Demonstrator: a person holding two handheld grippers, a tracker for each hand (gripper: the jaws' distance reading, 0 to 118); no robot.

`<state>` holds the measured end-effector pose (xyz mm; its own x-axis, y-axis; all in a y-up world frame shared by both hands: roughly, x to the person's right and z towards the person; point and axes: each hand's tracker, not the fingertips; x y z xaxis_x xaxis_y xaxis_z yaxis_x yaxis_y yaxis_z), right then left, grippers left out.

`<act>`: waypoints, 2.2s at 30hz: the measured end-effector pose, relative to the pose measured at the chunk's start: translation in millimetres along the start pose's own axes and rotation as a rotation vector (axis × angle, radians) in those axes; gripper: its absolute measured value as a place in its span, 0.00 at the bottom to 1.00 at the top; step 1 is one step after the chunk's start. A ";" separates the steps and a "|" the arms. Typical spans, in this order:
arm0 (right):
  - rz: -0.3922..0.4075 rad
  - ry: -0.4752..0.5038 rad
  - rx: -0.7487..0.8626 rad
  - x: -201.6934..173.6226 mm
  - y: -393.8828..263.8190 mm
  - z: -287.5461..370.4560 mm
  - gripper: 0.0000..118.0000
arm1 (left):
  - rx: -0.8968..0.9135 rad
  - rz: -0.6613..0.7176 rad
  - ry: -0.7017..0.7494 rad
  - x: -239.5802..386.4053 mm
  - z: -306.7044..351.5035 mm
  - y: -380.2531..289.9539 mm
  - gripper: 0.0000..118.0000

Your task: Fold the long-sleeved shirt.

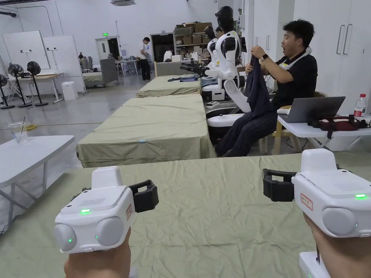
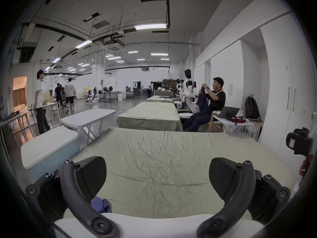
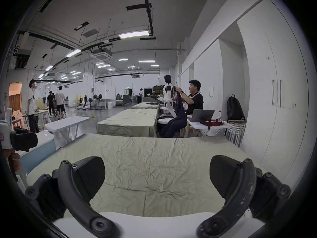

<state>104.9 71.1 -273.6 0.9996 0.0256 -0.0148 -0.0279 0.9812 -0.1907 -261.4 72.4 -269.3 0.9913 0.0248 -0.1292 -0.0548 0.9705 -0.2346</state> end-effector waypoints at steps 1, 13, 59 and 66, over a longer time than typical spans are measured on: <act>-0.004 0.002 0.002 0.2 0.1 0.3 1.00 | 0.001 0.001 0.000 -0.4 0.9 1.2 1.00; -0.043 0.011 -0.002 2.4 -0.6 2.1 1.00 | -0.013 0.008 -0.011 -6.6 1.0 -2.3 1.00; -0.007 0.024 -0.003 -2.7 2.5 1.7 1.00 | -0.048 0.005 -0.029 -9.1 -2.0 -4.0 1.00; -0.012 0.020 -0.010 -1.8 0.3 0.3 1.00 | -0.041 0.003 -0.029 -10.0 -1.8 -5.3 1.00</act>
<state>103.1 71.5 -273.4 0.9994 0.0101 -0.0323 -0.0164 0.9795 -0.2009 -271.2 66.7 -268.4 0.9942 0.0351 -0.1016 -0.0619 0.9597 -0.2741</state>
